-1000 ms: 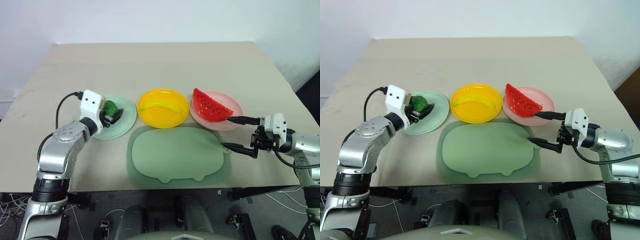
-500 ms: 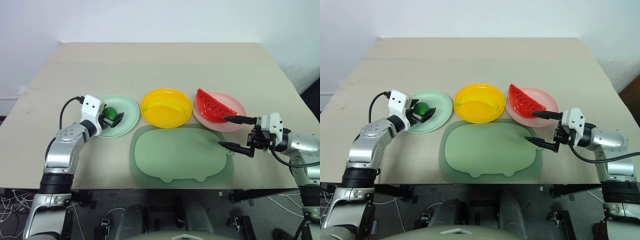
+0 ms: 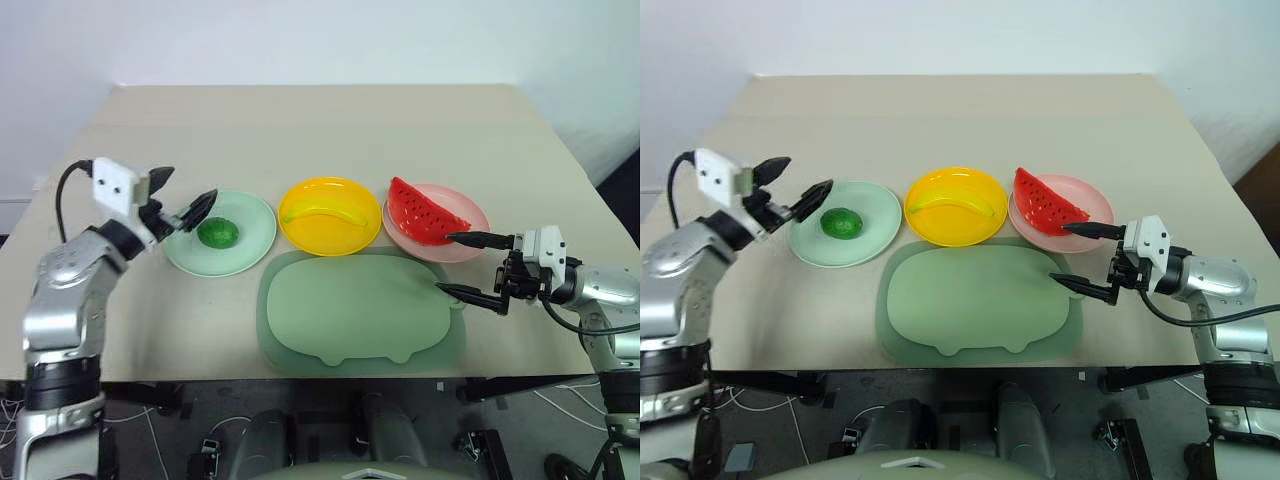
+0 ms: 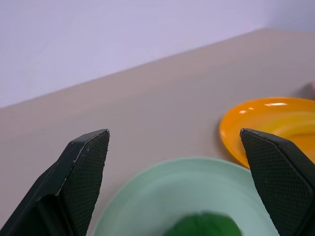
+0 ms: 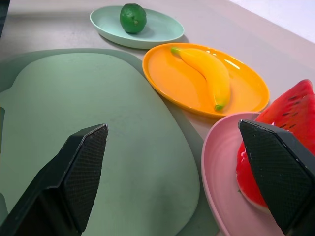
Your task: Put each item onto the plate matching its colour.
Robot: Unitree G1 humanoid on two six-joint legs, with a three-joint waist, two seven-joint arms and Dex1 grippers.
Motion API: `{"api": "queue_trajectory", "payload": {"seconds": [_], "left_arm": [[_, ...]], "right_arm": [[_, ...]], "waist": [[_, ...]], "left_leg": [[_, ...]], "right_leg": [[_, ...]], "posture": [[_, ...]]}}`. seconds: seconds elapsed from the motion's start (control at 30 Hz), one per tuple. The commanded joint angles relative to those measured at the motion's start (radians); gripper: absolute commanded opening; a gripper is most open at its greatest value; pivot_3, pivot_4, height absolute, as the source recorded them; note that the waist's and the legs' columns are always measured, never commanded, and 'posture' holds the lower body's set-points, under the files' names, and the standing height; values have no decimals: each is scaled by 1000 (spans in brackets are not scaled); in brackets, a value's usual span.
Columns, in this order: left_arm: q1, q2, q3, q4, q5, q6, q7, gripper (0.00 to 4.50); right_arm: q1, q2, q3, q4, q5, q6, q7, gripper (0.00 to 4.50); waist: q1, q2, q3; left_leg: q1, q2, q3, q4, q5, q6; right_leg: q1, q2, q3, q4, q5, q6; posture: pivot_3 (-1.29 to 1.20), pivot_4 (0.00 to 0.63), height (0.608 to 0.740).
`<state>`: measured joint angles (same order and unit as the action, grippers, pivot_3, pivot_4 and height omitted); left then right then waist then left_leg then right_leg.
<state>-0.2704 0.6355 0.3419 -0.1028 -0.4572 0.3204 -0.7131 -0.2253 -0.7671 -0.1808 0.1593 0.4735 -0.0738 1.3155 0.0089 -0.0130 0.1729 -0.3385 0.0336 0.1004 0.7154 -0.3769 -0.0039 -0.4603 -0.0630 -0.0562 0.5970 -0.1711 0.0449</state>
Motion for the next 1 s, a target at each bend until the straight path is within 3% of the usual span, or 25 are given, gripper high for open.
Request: {"api": "queue_trajectory", "payload": {"seconds": [0.03,0.23,0.53,1.0], "left_arm": [[75,41,96,-12,-72,-112,-151,4460],[223,113,180,28,-157,-111,-344,4460],[398,53,294,156,-172,-295,-464,4460],[438,16,287,230,-158,-429,-491,4460]], "right_arm": [[8,-20,-45,-14,8,-18,-5,4500],[38,-50,-109,0,19,-18,-15,4500],[168,-107,-275,55,34,-54,-3,4500],[254,-132,-397,161,21,-110,-26,4500]], "waist": [[1,0,0],[5,0,0],[2,0,0],[2,0,0]], "left_leg": [[0,0,0,0,0,0],[0,0,0,0,-2,3],[0,1,1,0,-2,4],[0,1,1,0,-3,6]], "right_leg": [[0,0,0,0,0,0],[0,0,0,-1,-2,-4],[-1,0,0,-1,-2,-4],[-1,0,1,-2,-3,-4]], "posture": [[0,150,736],[0,150,736],[0,150,736],[0,150,736]]}}
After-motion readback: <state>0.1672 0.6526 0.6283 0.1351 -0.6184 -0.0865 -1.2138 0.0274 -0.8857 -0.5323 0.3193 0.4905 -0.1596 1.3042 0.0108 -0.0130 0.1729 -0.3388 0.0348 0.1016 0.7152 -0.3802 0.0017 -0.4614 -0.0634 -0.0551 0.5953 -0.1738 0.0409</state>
